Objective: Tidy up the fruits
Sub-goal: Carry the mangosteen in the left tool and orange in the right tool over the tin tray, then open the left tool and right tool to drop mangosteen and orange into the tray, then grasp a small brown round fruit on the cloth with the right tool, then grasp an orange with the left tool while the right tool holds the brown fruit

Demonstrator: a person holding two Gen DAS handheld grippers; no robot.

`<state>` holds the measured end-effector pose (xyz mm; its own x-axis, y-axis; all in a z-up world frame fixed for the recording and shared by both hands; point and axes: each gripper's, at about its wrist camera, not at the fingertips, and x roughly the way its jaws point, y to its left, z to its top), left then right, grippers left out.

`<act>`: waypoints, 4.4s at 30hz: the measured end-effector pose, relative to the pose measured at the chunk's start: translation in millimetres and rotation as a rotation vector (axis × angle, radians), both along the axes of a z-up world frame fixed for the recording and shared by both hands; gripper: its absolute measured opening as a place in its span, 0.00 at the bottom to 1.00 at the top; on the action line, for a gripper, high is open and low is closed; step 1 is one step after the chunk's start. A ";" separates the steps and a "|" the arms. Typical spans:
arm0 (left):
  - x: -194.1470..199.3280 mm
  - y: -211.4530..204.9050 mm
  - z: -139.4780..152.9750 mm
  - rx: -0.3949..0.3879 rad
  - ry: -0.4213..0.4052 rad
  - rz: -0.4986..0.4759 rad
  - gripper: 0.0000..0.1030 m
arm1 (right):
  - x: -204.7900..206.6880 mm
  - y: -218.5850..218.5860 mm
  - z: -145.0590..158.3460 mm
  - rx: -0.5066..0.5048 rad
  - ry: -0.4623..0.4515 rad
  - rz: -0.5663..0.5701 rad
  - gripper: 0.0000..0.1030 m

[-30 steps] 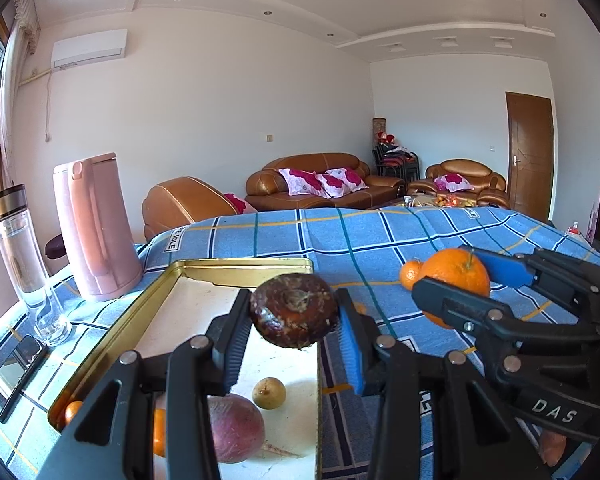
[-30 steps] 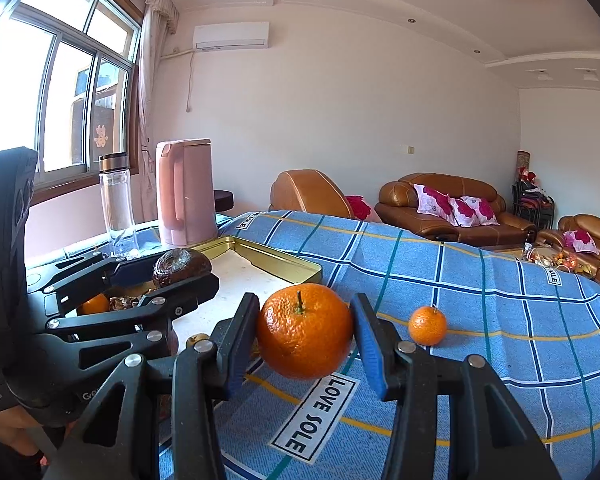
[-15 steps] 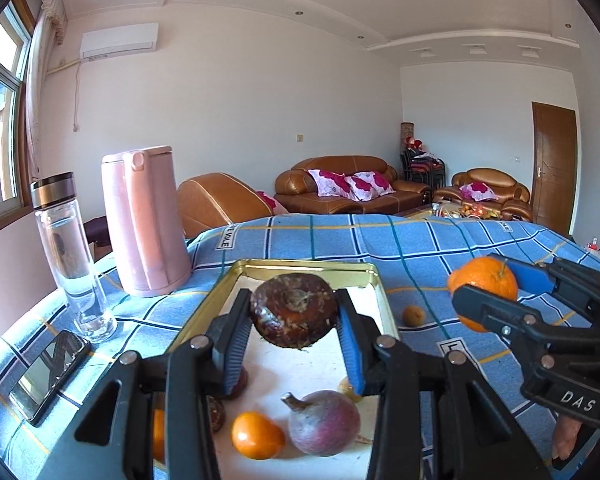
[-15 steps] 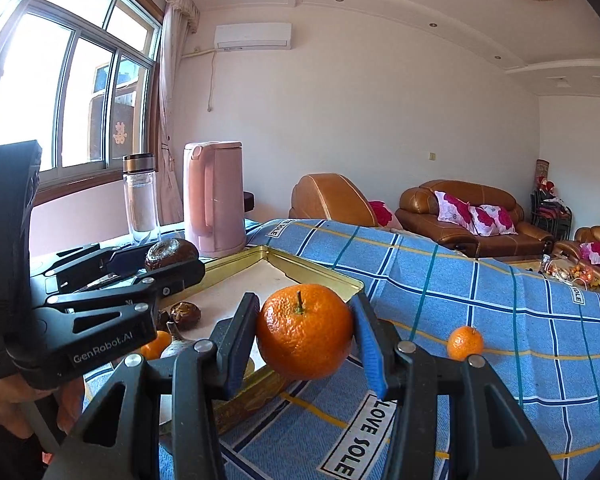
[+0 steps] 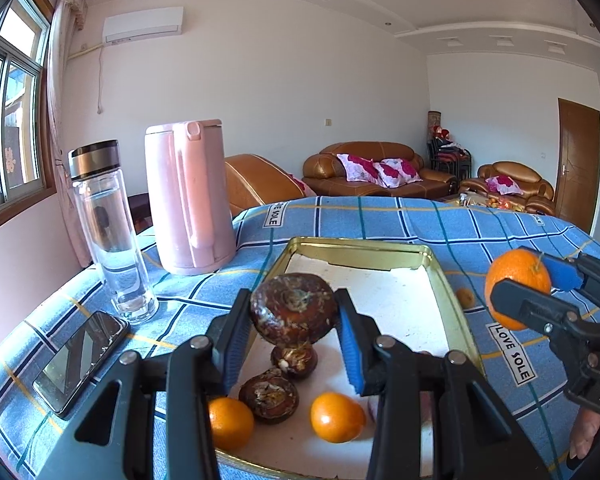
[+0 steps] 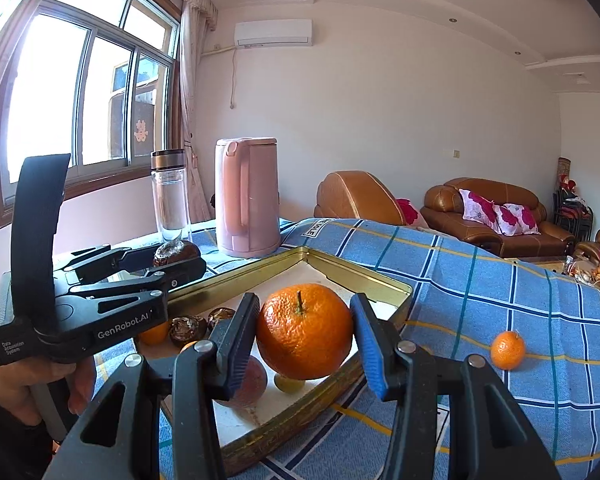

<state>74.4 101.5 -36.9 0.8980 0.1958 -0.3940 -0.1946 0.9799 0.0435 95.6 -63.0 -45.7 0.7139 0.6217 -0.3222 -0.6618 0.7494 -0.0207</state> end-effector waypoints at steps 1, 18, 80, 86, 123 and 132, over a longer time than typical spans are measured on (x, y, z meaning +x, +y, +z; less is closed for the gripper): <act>1.0 1.8 -1.5 0.004 0.010 0.000 0.41 | 0.3 3.5 -0.5 -0.003 0.001 0.006 0.48; 18.1 20.3 -17.1 0.021 0.108 0.008 0.41 | 31.3 46.9 -16.5 -0.064 0.086 0.035 0.48; 94.0 -59.7 31.2 -0.021 0.093 -0.069 0.99 | 162.3 -19.1 -68.8 -0.283 0.447 -0.180 0.27; 105.8 -92.6 38.1 -0.013 0.089 -0.092 0.99 | 147.8 -46.1 -41.6 -0.212 0.342 -0.211 0.27; 236.9 -255.9 -59.5 -0.018 0.447 -0.350 0.48 | 171.7 -210.0 -44.8 -0.116 0.373 -0.566 0.27; 213.5 -235.3 -49.1 -0.072 0.380 -0.348 0.47 | 163.2 -198.0 -43.2 -0.105 0.335 -0.542 0.27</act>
<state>287.9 -133.8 -86.0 0.6962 -0.1291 -0.7061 0.1600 0.9869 -0.0227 258.8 -261.0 -88.9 0.7677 0.1542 -0.6220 -0.1734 0.9844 0.0299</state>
